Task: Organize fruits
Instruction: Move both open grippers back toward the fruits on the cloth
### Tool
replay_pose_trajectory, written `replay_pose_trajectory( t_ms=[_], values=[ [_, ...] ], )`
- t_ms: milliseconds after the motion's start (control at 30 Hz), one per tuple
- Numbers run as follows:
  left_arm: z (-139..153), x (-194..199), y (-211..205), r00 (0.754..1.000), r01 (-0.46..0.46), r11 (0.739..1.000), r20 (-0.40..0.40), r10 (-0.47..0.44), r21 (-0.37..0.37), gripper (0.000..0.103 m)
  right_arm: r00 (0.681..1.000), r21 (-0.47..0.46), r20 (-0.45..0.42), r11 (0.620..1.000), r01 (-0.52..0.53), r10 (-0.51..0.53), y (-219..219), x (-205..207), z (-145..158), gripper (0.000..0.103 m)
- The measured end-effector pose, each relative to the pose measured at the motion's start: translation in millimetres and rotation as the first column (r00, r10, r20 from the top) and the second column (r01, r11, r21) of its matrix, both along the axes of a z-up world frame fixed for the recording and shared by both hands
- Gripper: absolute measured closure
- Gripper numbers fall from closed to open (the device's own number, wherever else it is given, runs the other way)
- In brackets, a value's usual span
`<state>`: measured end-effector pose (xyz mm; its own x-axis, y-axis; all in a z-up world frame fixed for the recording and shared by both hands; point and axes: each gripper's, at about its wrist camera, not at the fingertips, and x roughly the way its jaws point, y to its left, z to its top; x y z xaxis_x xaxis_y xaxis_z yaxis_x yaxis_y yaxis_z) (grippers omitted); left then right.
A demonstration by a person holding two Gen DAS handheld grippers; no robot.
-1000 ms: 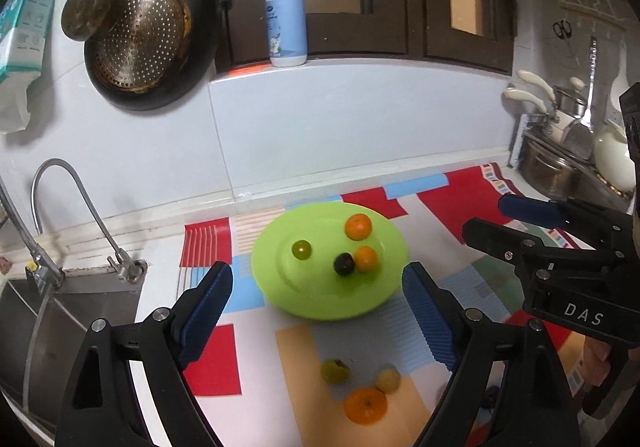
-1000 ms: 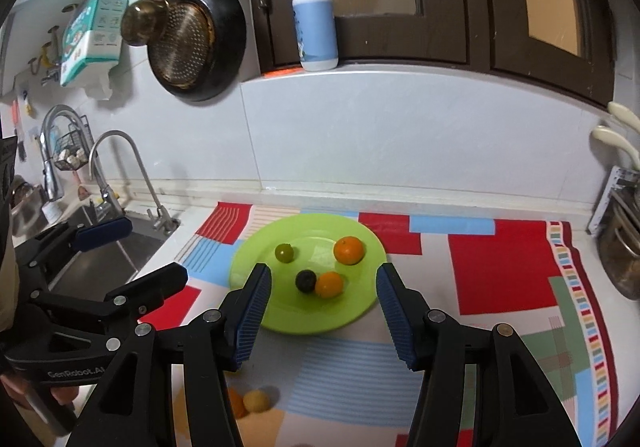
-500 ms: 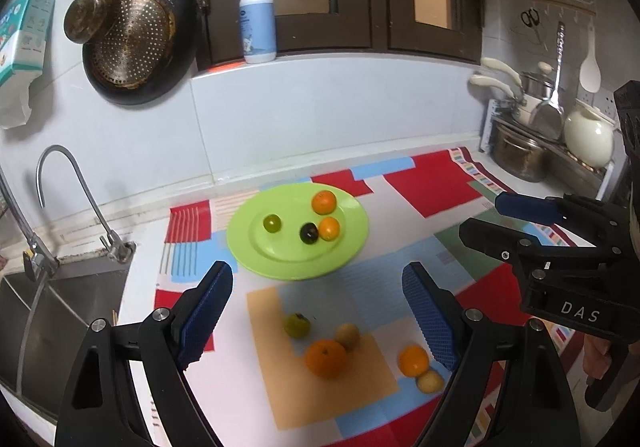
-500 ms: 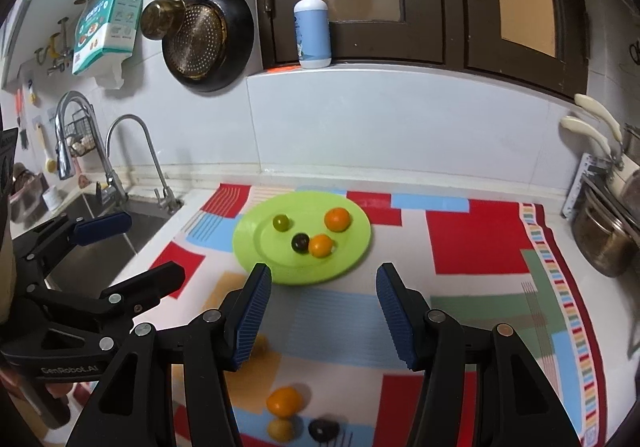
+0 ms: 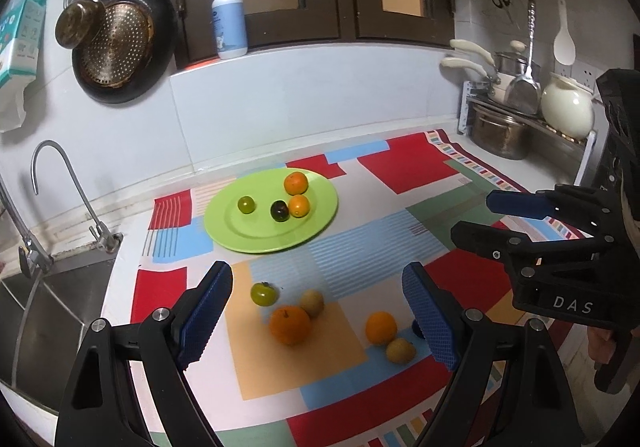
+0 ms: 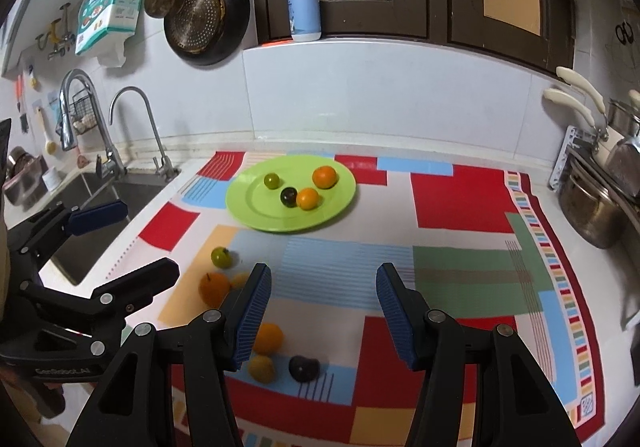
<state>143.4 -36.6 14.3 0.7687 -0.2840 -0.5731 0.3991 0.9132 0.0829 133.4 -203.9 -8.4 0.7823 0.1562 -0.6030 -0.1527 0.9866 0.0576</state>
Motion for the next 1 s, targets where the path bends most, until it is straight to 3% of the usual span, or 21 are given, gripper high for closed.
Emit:
replay_pose_trajectory(
  t_ms=[367, 567, 1000],
  values=[
    [-30.4, -21.8, -14.3, 0.998, 0.062, 0.997, 0.027, -0.063, 0.046, 0.016, 0.998, -0.064, -0.005, 0.996, -0.065, 0.065, 0.5, -14.4, -22.6, 0.047],
    [-51.3, -26.9, -23.8, 0.994, 0.108, 0.991, 0.000, -0.108, 0.083, 0.018, 0.991, -0.098, -0.059, 0.988, -0.123, 0.118, 1.9, -15.7, -44.4, 0.047],
    [-86.0, -24.4, -38.1, 0.977, 0.210, 0.972, -0.074, -0.202, 0.107, 0.039, 0.954, -0.184, -0.123, 0.938, -0.293, 0.273, 17.0, -14.1, -80.9, 0.048]
  ],
)
